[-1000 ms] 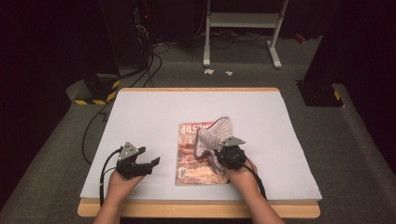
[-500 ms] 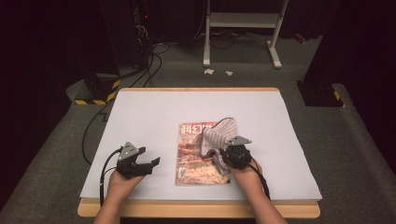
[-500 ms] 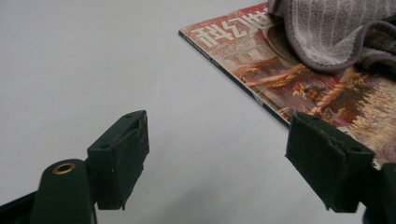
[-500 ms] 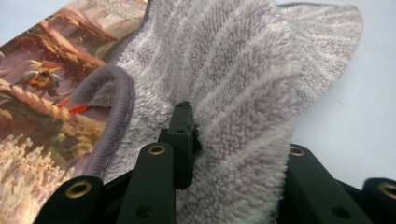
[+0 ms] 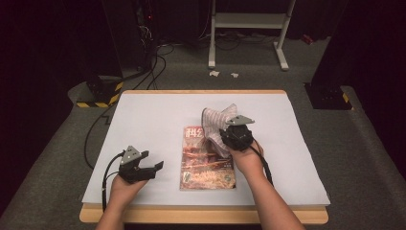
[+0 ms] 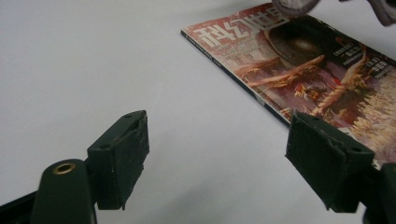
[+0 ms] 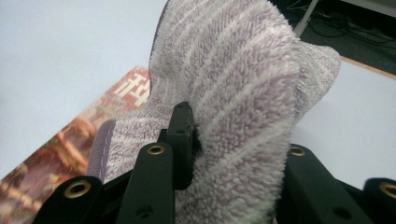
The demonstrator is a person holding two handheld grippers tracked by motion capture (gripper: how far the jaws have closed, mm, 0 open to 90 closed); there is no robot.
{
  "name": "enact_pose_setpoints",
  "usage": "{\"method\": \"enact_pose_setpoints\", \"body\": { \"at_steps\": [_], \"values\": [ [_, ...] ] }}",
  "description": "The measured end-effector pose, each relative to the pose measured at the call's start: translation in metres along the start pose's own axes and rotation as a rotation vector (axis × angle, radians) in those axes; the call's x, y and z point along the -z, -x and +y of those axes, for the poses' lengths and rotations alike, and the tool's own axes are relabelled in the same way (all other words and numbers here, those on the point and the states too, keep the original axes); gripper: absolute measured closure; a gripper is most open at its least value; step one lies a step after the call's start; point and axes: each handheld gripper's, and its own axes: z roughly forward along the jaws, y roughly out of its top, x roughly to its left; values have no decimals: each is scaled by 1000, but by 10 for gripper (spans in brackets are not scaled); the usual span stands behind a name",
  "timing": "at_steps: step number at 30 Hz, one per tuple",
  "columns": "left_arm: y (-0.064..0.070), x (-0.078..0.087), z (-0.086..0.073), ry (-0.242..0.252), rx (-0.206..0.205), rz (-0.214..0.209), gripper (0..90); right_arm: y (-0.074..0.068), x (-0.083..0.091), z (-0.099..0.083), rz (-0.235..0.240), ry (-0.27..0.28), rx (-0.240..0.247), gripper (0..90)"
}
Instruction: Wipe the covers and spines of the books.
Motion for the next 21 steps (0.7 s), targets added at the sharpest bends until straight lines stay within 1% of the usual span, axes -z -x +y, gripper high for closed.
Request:
{"method": "enact_pose_setpoints", "body": {
  "at_steps": [2,4,5,7,9,10,12,14,16,18,20,21],
  "values": [
    [0,-1,-1,-6,-2,-1,216,0,-12,3,-7,-18,-3,686],
    [0,0,-1,-4,-3,-1,216,1,-28,2,-24,-52,1,683],
    [0,1,-1,-1,-2,-1,216,3,-37,0,-35,-70,0,683],
    [1,1,-1,6,-1,-7,216,8,-55,-7,-55,-118,-24,683],
    [2,2,0,6,-4,-14,216,12,-69,-15,-62,-167,-36,685],
    [2,1,0,7,-5,-18,216,12,-74,-18,-65,-180,-37,686],
    [3,0,-1,4,-7,-25,216,12,-79,-20,-62,-173,-45,688],
    [4,-1,-1,1,-9,-30,216,8,-81,-18,-52,-171,-51,690],
    [5,-2,-1,-2,-13,-33,216,0,-85,-15,-44,-166,-36,693],
    [6,-2,-1,1,-19,-36,216,-11,-90,-12,-38,-166,-23,695],
    [7,-1,-1,3,-23,-38,216,-21,-94,-8,-20,-164,-3,695],
    [7,-1,-1,3,-23,-39,216,-29,-97,-5,-9,-164,11,695]
  ]
}}
